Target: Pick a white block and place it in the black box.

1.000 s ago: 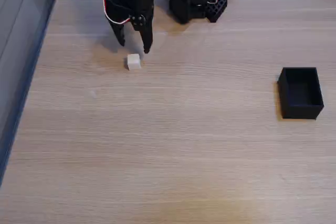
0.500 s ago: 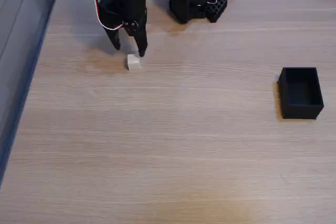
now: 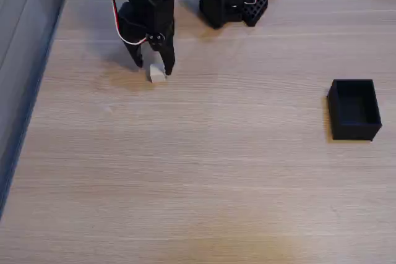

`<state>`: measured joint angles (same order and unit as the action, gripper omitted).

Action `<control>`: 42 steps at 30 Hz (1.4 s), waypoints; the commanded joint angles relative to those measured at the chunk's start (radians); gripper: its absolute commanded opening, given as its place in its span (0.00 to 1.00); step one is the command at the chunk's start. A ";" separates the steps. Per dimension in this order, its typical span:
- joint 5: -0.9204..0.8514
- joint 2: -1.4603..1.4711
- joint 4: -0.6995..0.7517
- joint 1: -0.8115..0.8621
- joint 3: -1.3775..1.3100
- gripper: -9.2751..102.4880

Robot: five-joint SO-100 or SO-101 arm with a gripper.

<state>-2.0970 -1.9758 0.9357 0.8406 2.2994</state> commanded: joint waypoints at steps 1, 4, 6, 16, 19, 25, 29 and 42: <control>0.008 0.011 -0.021 -0.002 -0.025 0.33; 0.005 0.029 -0.034 0.002 -0.028 0.33; 0.002 0.040 -0.034 0.005 -0.031 0.33; -0.002 0.058 -0.051 0.009 -0.026 0.33; -0.003 0.063 -0.055 0.009 -0.025 0.32; -0.005 0.066 -0.057 0.006 -0.025 0.29; -0.009 0.066 -0.057 0.006 -0.026 0.26; -0.055 0.069 -0.040 -0.006 -0.026 0.12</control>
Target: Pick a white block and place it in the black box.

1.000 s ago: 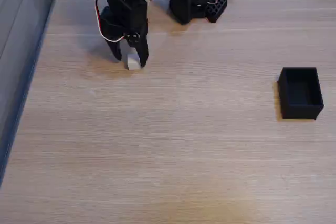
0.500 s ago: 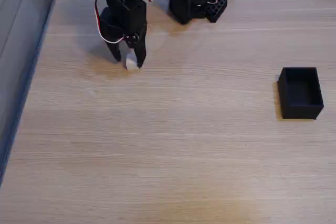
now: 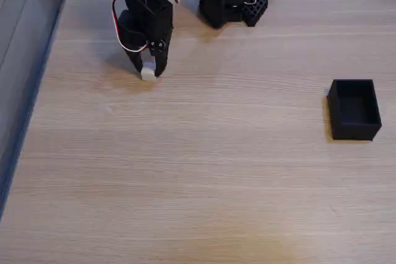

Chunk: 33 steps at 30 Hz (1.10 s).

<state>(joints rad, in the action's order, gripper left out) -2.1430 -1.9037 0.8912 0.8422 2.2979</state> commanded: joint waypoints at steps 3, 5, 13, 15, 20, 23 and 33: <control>0.018 -0.003 0.000 -0.017 -0.031 0.08; 0.052 -0.003 0.000 -0.026 -0.044 0.08; 0.066 -0.037 0.173 -0.118 -0.196 0.08; 0.094 -0.061 0.225 -0.175 -0.238 0.08; 0.204 -0.130 0.295 -0.362 -0.302 0.08; 0.276 -0.163 0.324 -0.492 -0.327 0.08; 0.391 -0.225 0.356 -0.874 -0.325 0.08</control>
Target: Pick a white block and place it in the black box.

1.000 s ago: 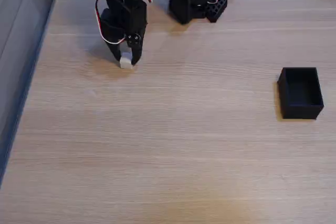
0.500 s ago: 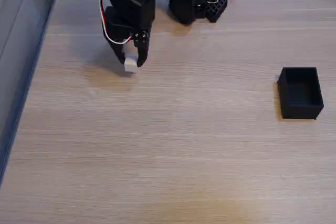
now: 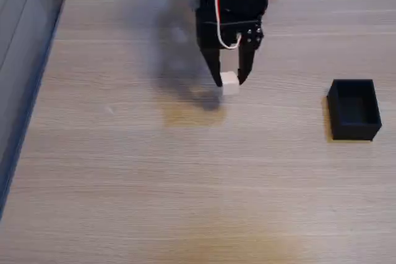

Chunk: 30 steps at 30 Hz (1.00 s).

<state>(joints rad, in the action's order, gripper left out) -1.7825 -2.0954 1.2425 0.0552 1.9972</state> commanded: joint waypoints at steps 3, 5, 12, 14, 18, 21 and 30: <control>0.072 -0.043 0.005 -0.192 -0.035 0.08; 0.101 -0.043 0.006 -0.255 -0.049 0.08; 0.238 0.021 0.038 -0.474 -0.178 0.08; 0.284 0.066 0.061 -0.531 -0.245 0.08; 0.367 0.163 0.117 -0.618 -0.374 0.08; 0.416 0.230 0.147 -0.663 -0.445 0.08; 0.483 0.376 0.094 -0.673 -0.522 0.08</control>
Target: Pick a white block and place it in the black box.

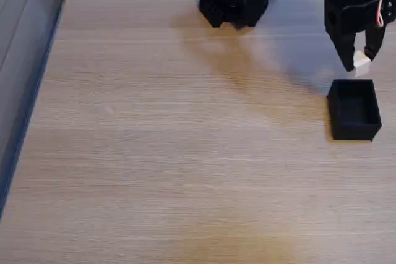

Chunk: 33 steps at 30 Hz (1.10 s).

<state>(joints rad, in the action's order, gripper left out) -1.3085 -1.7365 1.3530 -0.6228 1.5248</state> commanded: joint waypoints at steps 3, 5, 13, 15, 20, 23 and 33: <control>0.012 0.054 -0.028 0.014 -0.077 0.08; 0.018 0.075 -0.032 0.018 -0.091 0.09; 0.032 0.110 -0.038 0.028 -0.117 0.23; 0.044 0.110 -0.044 0.028 -0.120 0.25; 0.071 0.107 -0.046 0.029 -0.135 0.28; 0.066 0.092 -0.035 0.037 -0.137 0.26; -0.048 -0.172 -0.012 0.172 0.126 0.08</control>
<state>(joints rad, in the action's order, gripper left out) -1.2839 -1.7810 1.3468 -0.5001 1.5493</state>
